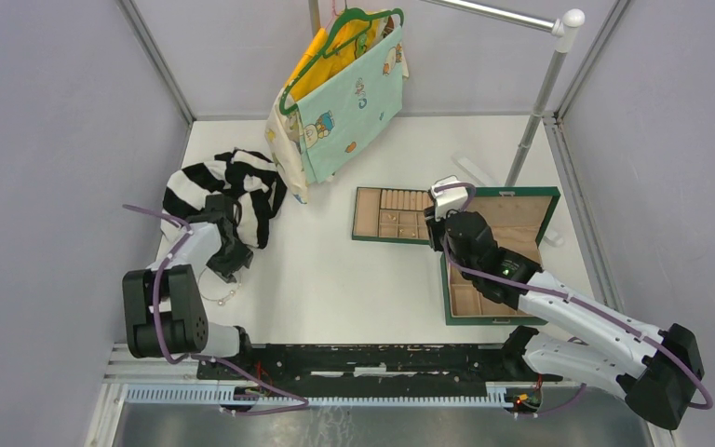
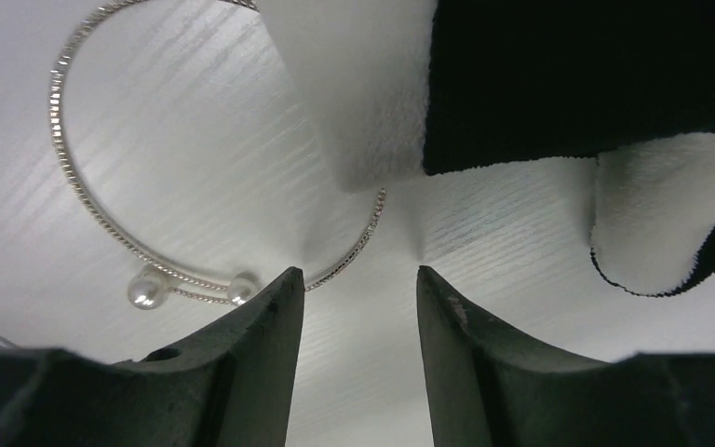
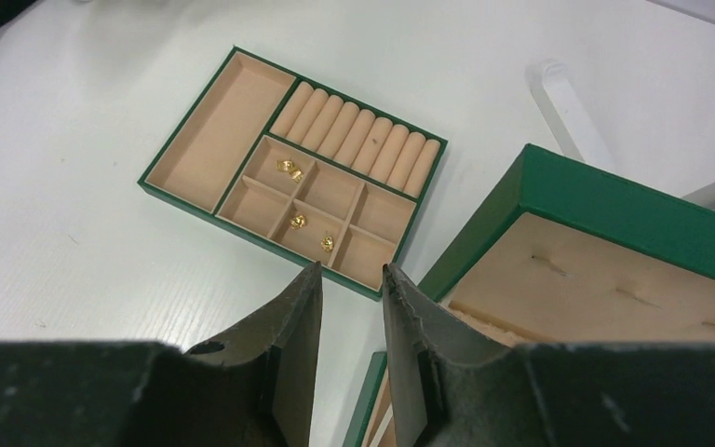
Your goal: Organize the mixed jewelry
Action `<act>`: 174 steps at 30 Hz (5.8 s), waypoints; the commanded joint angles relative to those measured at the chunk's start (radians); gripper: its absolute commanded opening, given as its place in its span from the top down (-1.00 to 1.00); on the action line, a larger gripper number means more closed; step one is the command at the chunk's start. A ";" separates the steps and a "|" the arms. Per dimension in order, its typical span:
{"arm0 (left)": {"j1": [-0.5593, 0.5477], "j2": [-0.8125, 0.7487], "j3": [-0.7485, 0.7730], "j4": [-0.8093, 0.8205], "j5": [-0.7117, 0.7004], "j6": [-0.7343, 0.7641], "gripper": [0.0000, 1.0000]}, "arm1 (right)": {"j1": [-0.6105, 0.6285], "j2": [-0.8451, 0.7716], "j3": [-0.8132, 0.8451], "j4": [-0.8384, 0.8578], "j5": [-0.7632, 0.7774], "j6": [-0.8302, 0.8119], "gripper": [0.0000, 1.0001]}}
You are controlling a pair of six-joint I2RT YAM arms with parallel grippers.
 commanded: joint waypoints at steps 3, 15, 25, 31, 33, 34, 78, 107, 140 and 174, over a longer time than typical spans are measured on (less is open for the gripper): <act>-0.044 0.055 -0.048 0.102 0.077 0.033 -0.06 | 0.000 -0.017 0.002 0.064 -0.020 -0.017 0.28; -0.592 0.190 0.054 0.139 0.090 -0.143 -0.05 | -0.001 -0.061 0.005 0.027 0.022 -0.027 0.27; -0.952 0.261 0.244 0.076 0.113 -0.178 -0.06 | 0.000 -0.066 0.026 -0.026 0.042 -0.024 0.26; -0.978 0.133 0.302 0.002 0.048 -0.110 -0.10 | -0.001 -0.069 0.050 -0.063 0.048 -0.011 0.26; -0.966 0.097 0.324 -0.009 0.014 -0.072 -0.13 | 0.000 -0.064 0.057 -0.073 0.041 -0.004 0.26; -0.954 0.085 0.329 -0.006 0.004 -0.059 -0.14 | 0.000 -0.059 0.061 -0.081 0.036 0.001 0.27; -0.793 0.550 0.574 0.238 -0.092 0.148 0.96 | -0.036 -0.169 0.212 -0.474 0.620 0.040 0.03; -0.827 0.100 0.342 0.074 -0.139 0.129 0.96 | -0.095 -0.236 -0.276 -0.356 -0.274 0.436 0.04; -0.829 -0.101 0.334 -0.093 -0.176 0.127 0.96 | 0.054 0.137 -0.160 -0.026 -0.315 0.327 1.00; -0.827 -0.202 0.235 -0.210 -0.218 0.021 0.96 | -0.046 0.712 0.387 0.176 -0.250 0.554 0.25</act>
